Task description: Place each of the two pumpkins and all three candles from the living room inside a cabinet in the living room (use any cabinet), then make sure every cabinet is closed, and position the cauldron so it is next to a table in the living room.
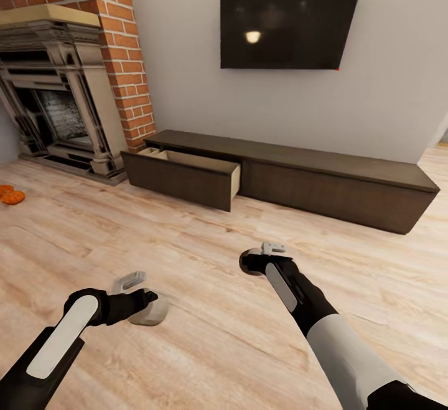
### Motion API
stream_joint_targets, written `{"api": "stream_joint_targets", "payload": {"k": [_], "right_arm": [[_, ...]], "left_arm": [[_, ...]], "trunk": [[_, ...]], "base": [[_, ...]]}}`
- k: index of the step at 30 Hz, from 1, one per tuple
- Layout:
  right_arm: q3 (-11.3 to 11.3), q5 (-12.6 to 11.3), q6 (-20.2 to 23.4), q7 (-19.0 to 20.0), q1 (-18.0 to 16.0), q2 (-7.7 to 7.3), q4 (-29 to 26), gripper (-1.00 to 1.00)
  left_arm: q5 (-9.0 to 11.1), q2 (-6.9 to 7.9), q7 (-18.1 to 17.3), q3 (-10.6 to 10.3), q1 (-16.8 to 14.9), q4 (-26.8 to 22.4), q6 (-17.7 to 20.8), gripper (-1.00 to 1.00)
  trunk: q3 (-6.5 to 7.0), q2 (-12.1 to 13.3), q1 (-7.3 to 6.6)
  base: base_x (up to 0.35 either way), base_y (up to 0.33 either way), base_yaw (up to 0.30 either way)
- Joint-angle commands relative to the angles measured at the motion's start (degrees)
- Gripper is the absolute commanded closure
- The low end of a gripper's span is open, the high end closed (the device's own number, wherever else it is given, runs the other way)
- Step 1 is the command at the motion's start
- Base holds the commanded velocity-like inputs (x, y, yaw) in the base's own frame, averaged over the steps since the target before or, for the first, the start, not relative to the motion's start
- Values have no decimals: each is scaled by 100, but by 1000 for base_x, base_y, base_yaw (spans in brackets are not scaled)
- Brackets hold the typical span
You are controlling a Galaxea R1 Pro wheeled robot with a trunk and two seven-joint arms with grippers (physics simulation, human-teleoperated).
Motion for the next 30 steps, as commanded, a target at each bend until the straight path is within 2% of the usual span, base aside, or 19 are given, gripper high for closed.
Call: {"api": "stream_joint_targets", "payload": {"k": [1,16,27,30], "right_arm": [[15,-61,10,-53,-7,-3,-9,100],[15,-60,10,-53,-4,-3,-17,100],[15,-59,10,-53,-3,-3,-21,100],[15,-59,10,-53,-4,-3,-28,100]], "left_arm": [[58,4,60,-8,-7,-4,-11,100],[58,4,59,-1,-8,-4,-9,100],[60,4,59,5,-9,-4,-11,100],[58,4,59,6,-6,-4,-11,100]], "trunk": [[-5,-3,1],[-5,-3,1],[-5,-3,1],[-5,-3,1]], "base": [[255,216,291],[275,195,292],[326,47,290],[331,2,130]]}}
